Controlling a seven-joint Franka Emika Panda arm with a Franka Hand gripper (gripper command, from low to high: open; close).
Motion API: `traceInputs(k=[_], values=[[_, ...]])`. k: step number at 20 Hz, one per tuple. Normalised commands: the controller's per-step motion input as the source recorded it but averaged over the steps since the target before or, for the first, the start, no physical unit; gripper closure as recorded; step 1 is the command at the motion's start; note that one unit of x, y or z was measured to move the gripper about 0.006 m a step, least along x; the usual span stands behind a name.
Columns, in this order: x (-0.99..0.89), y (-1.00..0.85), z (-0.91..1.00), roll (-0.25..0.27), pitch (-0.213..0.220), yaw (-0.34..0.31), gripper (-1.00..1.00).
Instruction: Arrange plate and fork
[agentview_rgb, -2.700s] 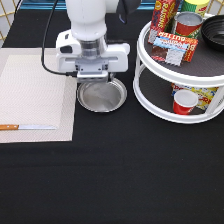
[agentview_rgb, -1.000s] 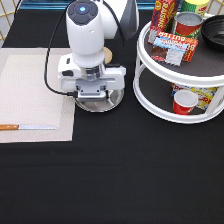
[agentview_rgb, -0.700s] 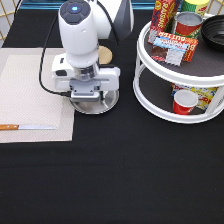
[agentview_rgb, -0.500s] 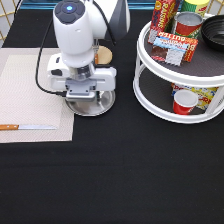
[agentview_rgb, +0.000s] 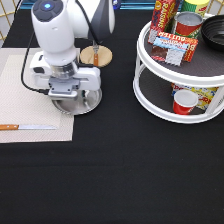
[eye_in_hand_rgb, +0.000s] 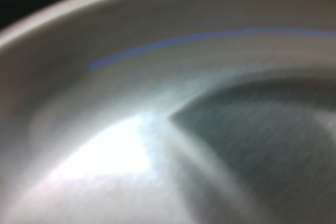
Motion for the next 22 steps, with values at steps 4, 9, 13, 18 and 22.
traceInputs(k=[4, 9, 13, 18, 22], values=[[0.36, -0.78, 0.21, 0.099, 0.091, 0.000, -1.00], [0.39, -0.79, 0.20, 0.096, 0.075, 0.000, -1.00], [0.46, -0.76, 0.21, 0.096, 0.063, 0.048, -1.00], [0.43, -0.78, 0.21, 0.093, 0.039, 0.077, -1.00], [0.39, -0.79, 0.20, 0.091, 0.034, 0.089, -1.00]])
